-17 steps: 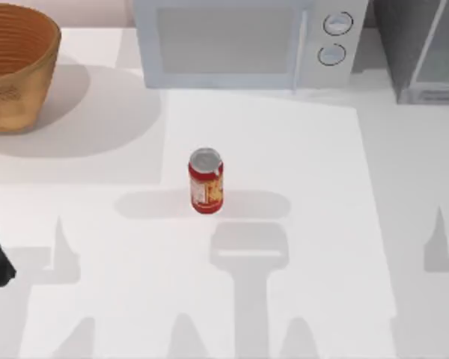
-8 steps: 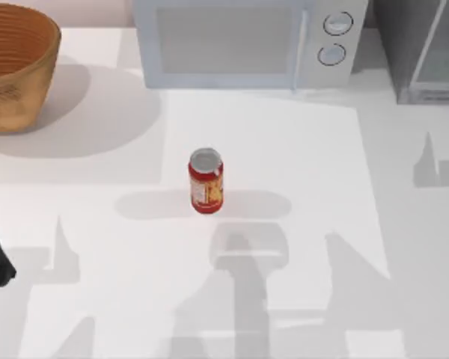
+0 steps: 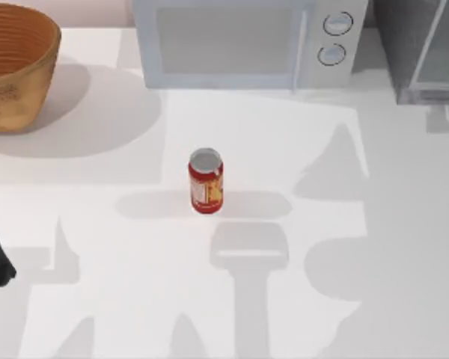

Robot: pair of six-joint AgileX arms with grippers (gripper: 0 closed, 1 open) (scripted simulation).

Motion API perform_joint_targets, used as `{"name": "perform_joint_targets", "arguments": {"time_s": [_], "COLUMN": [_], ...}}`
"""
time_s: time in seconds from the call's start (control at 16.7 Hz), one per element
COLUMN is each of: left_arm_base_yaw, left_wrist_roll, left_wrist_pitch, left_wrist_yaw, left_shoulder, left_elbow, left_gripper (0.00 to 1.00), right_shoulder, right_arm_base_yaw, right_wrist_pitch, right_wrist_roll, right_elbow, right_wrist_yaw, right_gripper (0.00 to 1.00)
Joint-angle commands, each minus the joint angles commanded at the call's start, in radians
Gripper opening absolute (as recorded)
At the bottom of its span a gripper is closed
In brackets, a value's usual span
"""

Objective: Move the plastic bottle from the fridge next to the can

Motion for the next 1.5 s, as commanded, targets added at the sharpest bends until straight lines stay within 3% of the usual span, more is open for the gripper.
{"name": "perform_joint_targets", "arguments": {"time_s": [0.24, 0.48, 0.84, 1.5], "left_arm_base_yaw": [0.0, 0.0, 0.0, 0.0], "left_wrist_roll": [0.0, 0.0, 0.0, 0.0], "left_wrist_pitch": [0.0, 0.0, 0.0, 0.0], "left_wrist_yaw": [0.0, 0.0, 0.0, 0.0], "left_shoulder": [0.0, 0.0, 0.0, 0.0], "left_elbow": [0.0, 0.0, 0.0, 0.0], "left_gripper": [1.0, 1.0, 1.0, 1.0], "right_shoulder": [0.249, 0.327, 0.333, 0.473], "right_arm_base_yaw": [-0.029, -0.039, -0.033, -0.01], "right_wrist_pitch": [0.148, 0.201, 0.192, 0.06], "right_wrist_roll": [0.001, 0.001, 0.001, 0.0], "right_elbow": [0.113, 0.154, 0.166, 0.439], "right_wrist_yaw": [-0.023, -0.031, -0.028, -0.001], "right_gripper": [1.0, 1.0, 1.0, 1.0]}}
